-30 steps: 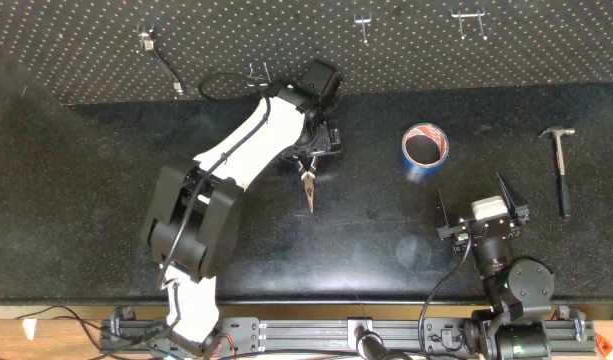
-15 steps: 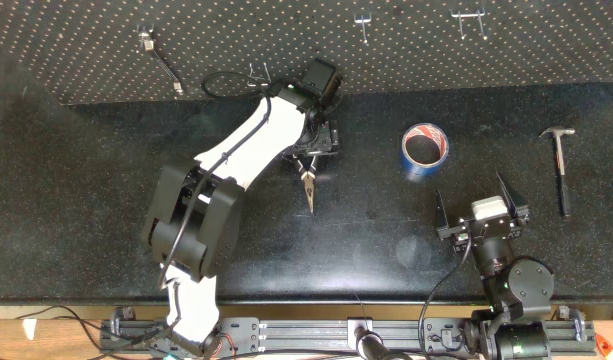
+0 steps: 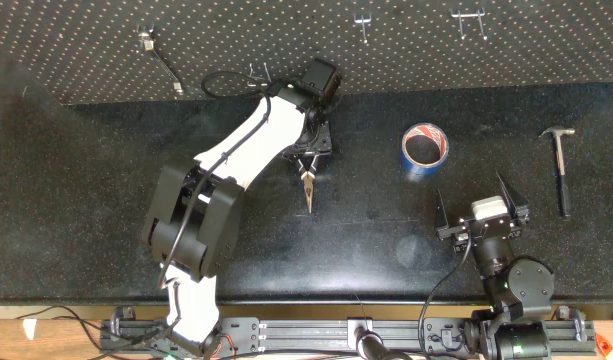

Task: Place Tools Onto Pegboard

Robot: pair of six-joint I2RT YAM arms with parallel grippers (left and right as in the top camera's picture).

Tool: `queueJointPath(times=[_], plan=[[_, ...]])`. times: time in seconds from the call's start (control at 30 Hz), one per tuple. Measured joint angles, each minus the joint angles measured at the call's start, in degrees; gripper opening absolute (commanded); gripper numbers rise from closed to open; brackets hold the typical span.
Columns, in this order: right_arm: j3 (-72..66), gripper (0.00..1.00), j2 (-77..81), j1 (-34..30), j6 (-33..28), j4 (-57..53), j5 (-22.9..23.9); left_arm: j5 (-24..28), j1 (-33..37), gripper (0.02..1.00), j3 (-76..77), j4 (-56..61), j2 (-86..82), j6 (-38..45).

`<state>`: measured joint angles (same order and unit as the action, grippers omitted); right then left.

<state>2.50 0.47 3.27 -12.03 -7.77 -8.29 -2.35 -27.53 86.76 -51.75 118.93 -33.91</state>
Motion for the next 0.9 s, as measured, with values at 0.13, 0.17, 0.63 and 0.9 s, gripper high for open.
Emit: queueJointPath(times=[0.13, 0.17, 0.63, 0.9], plan=[[0.0, 0.976, 0.0, 0.0, 0.0, 0.0, 0.0, 0.0, 0.0, 0.474, 0.0, 0.0, 0.0, 0.0], [0.0, 0.976, 0.0, 0.0, 0.0, 0.0, 0.0, 0.0, 0.0, 0.472, 0.0, 0.0, 0.0, 0.0], [0.0, 0.976, 0.0, 0.0, 0.0, 0.0, 0.0, -0.2, 0.0, 0.029, 0.04, -0.31, 0.0, -0.02], [0.0, 0.976, 0.0, 0.0, 0.0, -0.02, 0.0, -4.74, 0.02, 0.029, -0.04, -12.74, -15.87, 0.0]])
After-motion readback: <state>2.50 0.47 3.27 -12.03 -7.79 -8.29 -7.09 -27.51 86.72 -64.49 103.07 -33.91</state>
